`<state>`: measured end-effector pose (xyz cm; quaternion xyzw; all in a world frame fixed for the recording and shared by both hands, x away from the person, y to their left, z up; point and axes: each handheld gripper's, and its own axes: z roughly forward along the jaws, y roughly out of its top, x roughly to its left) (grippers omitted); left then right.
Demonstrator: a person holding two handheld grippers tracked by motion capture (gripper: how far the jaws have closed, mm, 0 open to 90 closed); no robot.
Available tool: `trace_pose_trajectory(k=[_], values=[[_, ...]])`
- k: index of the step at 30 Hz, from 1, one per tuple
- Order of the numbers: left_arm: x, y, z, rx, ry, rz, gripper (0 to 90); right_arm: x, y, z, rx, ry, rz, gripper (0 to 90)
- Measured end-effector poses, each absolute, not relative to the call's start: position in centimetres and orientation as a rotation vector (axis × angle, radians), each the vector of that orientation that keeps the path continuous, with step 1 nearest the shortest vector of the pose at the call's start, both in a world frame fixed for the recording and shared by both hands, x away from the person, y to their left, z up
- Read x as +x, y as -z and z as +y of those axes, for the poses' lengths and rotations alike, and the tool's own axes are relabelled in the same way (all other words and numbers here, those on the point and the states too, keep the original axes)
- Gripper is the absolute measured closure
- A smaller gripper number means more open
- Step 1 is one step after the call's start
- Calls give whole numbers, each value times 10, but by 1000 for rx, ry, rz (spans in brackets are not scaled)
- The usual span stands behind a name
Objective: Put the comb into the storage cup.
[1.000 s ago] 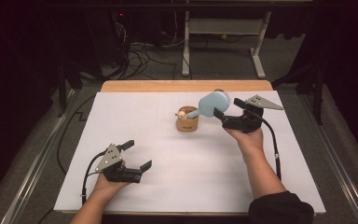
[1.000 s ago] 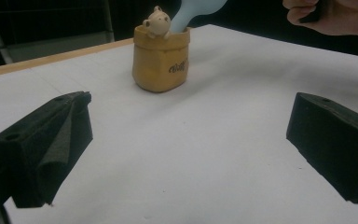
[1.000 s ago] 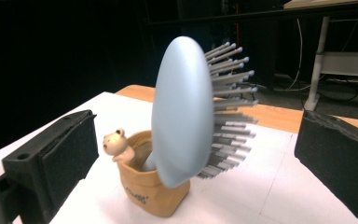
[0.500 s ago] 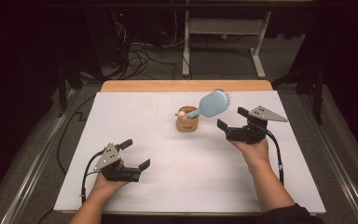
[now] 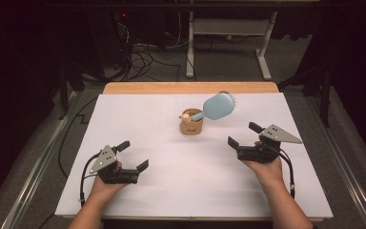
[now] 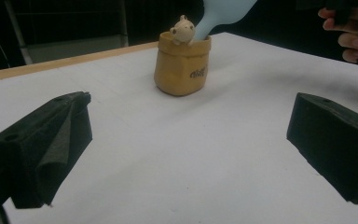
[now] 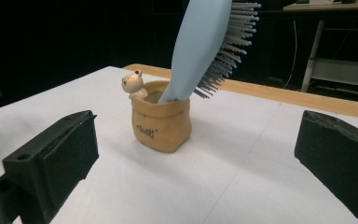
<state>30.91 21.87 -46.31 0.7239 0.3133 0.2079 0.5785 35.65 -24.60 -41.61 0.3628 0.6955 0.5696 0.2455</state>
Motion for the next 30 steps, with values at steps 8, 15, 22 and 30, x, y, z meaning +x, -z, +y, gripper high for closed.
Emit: trace_pose_trajectory(k=[8,15,22,30], values=[[309,461,225,1680,-483,744,10,330,430,-264,989,-1547,1879,0],[305,460,232,1665,-489,758,11,306,437,-286,1008,-1548,1840,0],[299,461,239,1685,-486,760,11,276,436,-307,998,-1532,1768,0],[299,462,234,1683,-488,758,3,274,439,-304,990,-1513,1761,0]])
